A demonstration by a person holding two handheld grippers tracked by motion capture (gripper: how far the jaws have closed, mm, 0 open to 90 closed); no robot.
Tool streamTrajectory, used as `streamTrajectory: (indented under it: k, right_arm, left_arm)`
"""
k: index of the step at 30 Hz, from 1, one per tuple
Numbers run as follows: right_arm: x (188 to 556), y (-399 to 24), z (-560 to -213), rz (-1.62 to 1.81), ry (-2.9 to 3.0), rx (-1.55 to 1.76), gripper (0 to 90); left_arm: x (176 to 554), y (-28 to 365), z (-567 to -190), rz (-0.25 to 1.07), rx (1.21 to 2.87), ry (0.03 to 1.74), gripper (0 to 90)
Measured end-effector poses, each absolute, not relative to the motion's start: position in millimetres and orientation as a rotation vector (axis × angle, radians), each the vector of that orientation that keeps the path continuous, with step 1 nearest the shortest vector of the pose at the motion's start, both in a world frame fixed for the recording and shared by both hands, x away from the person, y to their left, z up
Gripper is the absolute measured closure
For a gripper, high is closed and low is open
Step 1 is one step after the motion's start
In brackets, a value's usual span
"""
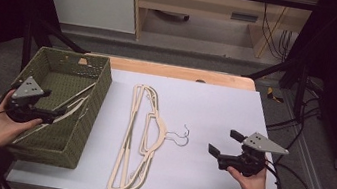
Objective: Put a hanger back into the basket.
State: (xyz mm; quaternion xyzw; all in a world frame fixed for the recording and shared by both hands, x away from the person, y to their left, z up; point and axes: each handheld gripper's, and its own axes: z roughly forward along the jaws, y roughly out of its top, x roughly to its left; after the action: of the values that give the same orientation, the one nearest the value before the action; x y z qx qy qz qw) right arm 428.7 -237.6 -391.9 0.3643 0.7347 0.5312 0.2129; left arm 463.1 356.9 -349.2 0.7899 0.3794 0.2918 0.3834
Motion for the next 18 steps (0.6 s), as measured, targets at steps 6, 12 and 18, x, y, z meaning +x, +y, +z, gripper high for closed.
streamTrajectory:
  k: [6,12,18]
  right_arm:
    - [431.7,-233.1,-391.6,1.483,2.042,1.002,7.4]
    - [437.0,-223.2,-391.1,1.473,2.061,0.980,7.4]
    - [444.3,-210.5,-392.3,1.449,2.095,0.946,7.5]
  left_arm:
    - [446.6,333.0,-329.7,0.751,1.900,0.919,10.1]
    - [429.7,292.4,-322.9,0.716,1.810,0.849,8.4]
    - [419.0,257.6,-333.5,0.633,1.746,0.821,7.7]
